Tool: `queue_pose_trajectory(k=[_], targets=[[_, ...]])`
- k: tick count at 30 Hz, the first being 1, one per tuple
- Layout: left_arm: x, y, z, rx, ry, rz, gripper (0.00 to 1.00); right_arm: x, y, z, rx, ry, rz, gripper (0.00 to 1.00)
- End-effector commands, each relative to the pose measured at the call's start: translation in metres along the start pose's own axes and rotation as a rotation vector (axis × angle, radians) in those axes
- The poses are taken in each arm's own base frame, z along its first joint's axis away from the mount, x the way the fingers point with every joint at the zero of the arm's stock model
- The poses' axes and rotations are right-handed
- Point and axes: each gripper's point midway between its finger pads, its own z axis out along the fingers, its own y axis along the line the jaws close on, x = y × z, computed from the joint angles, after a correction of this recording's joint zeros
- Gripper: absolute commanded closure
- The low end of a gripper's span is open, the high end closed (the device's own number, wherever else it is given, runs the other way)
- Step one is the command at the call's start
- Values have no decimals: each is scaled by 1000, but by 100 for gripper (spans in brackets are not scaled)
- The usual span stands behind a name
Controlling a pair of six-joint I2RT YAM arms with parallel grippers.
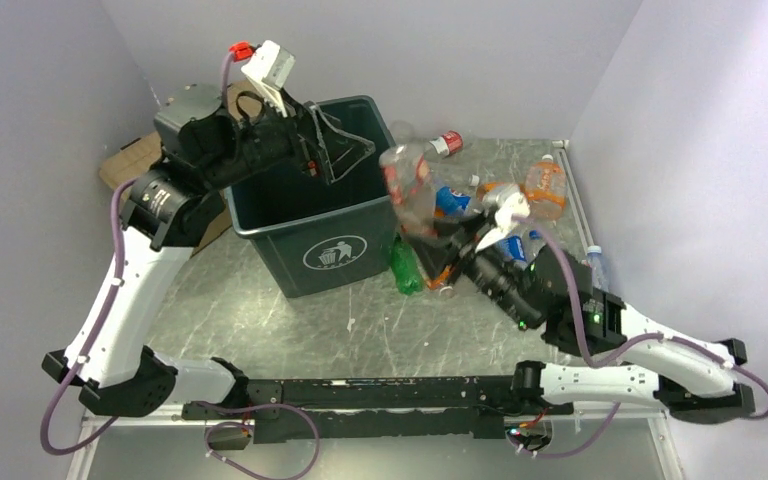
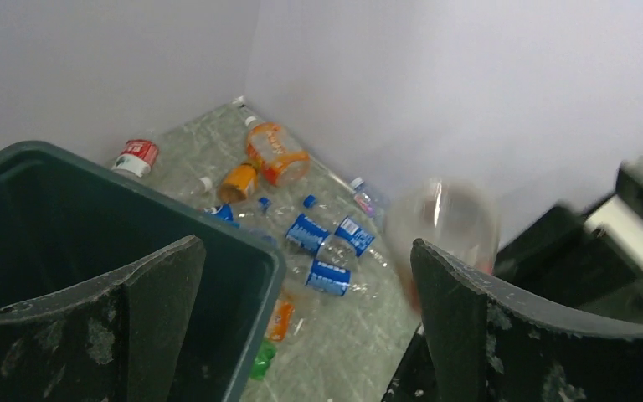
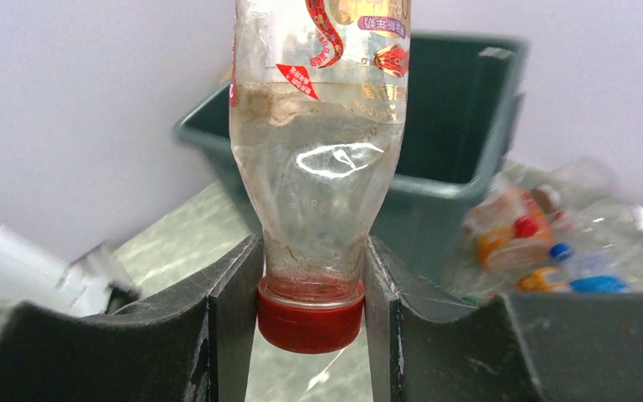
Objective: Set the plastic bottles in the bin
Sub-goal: Pick up the plastic bottle at the center of the board.
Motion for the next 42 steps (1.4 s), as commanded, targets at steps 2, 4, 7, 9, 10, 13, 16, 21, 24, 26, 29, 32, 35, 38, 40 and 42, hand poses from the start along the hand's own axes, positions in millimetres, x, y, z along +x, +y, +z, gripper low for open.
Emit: queue_pose_trajectory(k=[2, 4, 7, 9, 10, 13, 16, 21, 24, 26, 29, 32, 35, 38, 40, 42], targets=[[-18, -13, -9, 61, -119, 91, 1, -46, -31, 31, 0, -47, -3, 100], [-16, -11, -8, 59, -127, 78, 1, -51, -38, 39, -20, -54, 14, 100], [-21, 1, -2, -13, -121, 41, 1, -51, -45, 47, -14, -59, 19, 100], [-34, 10, 4, -43, -115, 40, 1, -50, -50, 49, -5, -67, 31, 100], [-40, 11, 11, -38, -115, 53, 1, -49, -52, 50, -2, -67, 37, 100], [-53, 13, 39, -4, -153, 51, 1, -47, -61, 50, 19, -73, 44, 100], [-51, 18, 67, 33, -140, 5, 0, -45, -71, 47, 47, -66, 36, 100], [-17, 13, 91, 147, -26, -52, 1, -51, -70, 36, 7, -79, 12, 100], [-6, 2, 87, 223, -18, -101, 1, -49, -66, 34, -23, -56, -9, 100], [3, -2, 83, 250, -15, -127, 1, -49, -62, 33, -47, -50, -12, 100], [5, -11, 74, 287, -5, -150, 1, -46, -59, 35, -66, -39, 1, 100], [4, -26, 60, 348, -16, -172, 1, -41, -59, 38, -68, -29, 17, 100], [4, -36, 46, 380, -35, -188, 1, -35, -52, 41, -106, -18, 39, 100], [7, -43, 33, 393, -37, -199, 1, -34, -45, 42, -143, -20, 55, 100], [11, -44, 27, 388, -23, -205, 1, -39, -40, 42, -173, -27, 55, 100], [18, -43, 25, 380, -1, -218, 1, -45, -35, 42, -194, -34, 59, 100]])
